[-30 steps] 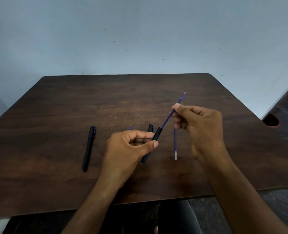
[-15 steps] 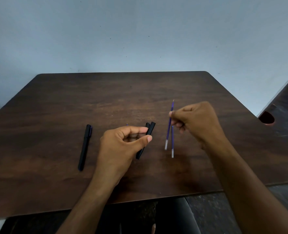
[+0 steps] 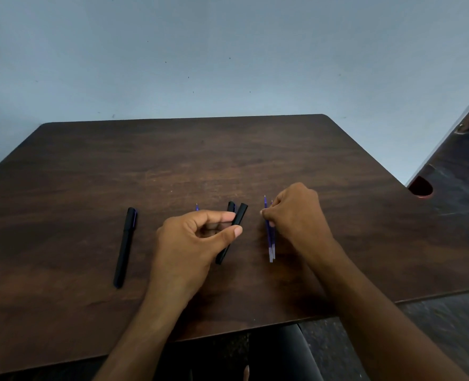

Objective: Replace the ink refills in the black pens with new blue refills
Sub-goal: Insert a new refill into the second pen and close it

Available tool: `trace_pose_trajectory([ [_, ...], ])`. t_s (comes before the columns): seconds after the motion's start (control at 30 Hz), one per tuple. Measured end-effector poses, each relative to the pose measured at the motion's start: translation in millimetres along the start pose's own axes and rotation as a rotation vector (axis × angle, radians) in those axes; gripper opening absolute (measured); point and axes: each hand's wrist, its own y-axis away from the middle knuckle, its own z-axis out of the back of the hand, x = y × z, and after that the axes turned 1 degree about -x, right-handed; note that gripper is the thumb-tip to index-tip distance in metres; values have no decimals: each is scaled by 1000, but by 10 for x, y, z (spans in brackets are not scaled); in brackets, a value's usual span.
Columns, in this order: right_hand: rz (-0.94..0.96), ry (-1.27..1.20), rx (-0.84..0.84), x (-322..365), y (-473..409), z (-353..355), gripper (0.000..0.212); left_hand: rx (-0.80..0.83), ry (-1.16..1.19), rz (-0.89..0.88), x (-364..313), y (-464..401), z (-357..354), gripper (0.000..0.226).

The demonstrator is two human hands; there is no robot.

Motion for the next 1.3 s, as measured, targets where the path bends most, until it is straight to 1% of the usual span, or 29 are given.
trace_pose_trajectory([
  [0.17,-13,101,15,-39,-113,-103,30,2,15,-1,11,-14,2,24],
  [0.47,-10,133,36,-25,-105,-119,38,16,20,20,37,-35,-47,24],
  [0.6,37,100,5,-30,-29,-88,36,20,27,18,32,-38,-55,24],
  [0.73,35,102,48,3,51,-42,39,14,18,19,17,-27,-46,24],
  [0.83,4,75,69,-6,113,-11,37,9,22,21,19,-26,-22,24],
  [0.93,15,67,47,-24,159,9,35,2,34,27,32,-28,1,23],
  [1.13,96,14,-32,-71,151,-33,30,-16,24,40,50,-18,89,22],
  [1.23,125,-35,-46,-57,150,-75,28,-31,17,39,34,5,129,22],
  [1.3,160,-85,-37,-22,191,-99,30,-40,24,39,24,16,146,23],
])
